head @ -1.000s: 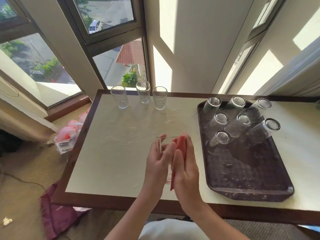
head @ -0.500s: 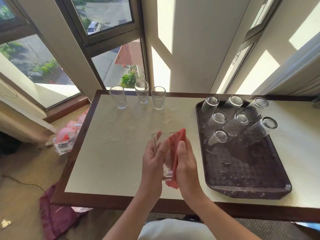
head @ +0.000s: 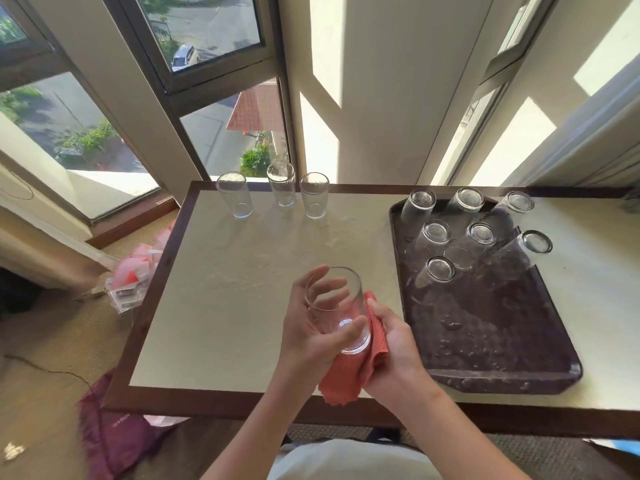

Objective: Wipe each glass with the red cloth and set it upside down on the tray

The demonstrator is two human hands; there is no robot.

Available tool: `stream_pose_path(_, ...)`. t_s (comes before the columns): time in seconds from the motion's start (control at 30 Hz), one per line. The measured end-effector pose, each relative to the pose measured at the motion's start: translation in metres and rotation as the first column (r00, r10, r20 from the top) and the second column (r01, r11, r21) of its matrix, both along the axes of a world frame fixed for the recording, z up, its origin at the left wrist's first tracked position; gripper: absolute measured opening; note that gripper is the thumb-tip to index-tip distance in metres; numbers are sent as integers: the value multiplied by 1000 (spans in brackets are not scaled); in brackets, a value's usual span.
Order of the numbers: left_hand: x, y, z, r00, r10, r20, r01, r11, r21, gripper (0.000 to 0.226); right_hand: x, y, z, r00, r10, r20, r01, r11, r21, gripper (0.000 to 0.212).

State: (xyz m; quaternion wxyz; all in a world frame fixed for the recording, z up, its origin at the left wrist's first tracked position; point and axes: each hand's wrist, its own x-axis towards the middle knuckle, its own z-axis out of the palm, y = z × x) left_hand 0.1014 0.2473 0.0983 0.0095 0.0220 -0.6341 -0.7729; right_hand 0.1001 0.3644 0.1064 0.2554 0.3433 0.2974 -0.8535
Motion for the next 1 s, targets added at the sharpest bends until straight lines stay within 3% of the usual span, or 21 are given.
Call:
stream_pose_path(0.13,-4,-5,-6,994,-38,-103,14,974,-225,81,3,0,5,998,60,-33,-56,992,110,40)
stream_pose_path(0.23,-11,-21,-6,985,-47,-166,-33,893,-449,83,7,6,4,997,65,-42,-54,970,235,38)
stream_pose_path(0.33,-12,-44,-14,965,-178,-192,-1,731,-683,84,7,13,6,986,88,-142,-38,945,324,41)
stream_pose_path(0.43,-5,-53,-18,954,-298,-20,147,526,-838,89,15,6,10,892,307,-333,-97,848,521,36)
stream_pose_path(0.53,6,-37,-12,944,-327,-43,100,408,-908,64,26,-12,5,692,617,-373,-80,580,811,46)
stream_pose_path(0.57,8,-32,-10,947,-312,-75,55,388,-920,59,24,-14,-1,675,640,-366,-46,532,845,49)
stream_pose_path(0.7,11,-31,-8,958,-274,-86,25,381,-924,87,5,-11,-15,769,494,-406,-122,737,665,30)
stream_pose_path(0.73,12,-33,-8,957,-281,-68,47,383,-922,89,3,-9,-17,774,489,-403,-125,741,660,31)
stream_pose_path(0.8,10,-37,-8,964,-265,-21,92,409,-908,89,9,-14,-15,740,561,-371,-127,658,742,42)
stream_pose_path(0.9,8,-42,-11,983,-184,-10,65,397,-915,67,28,-26,-9,633,720,-285,-63,414,908,56)
stream_pose_path(0.93,9,-43,-12,984,-176,-19,49,376,-925,61,33,-29,-8,628,723,-288,-36,396,917,54)
stream_pose_path(1.0,11,-45,-14,982,-191,-16,52,347,-936,65,31,-31,-14,648,687,-329,-30,454,891,50)
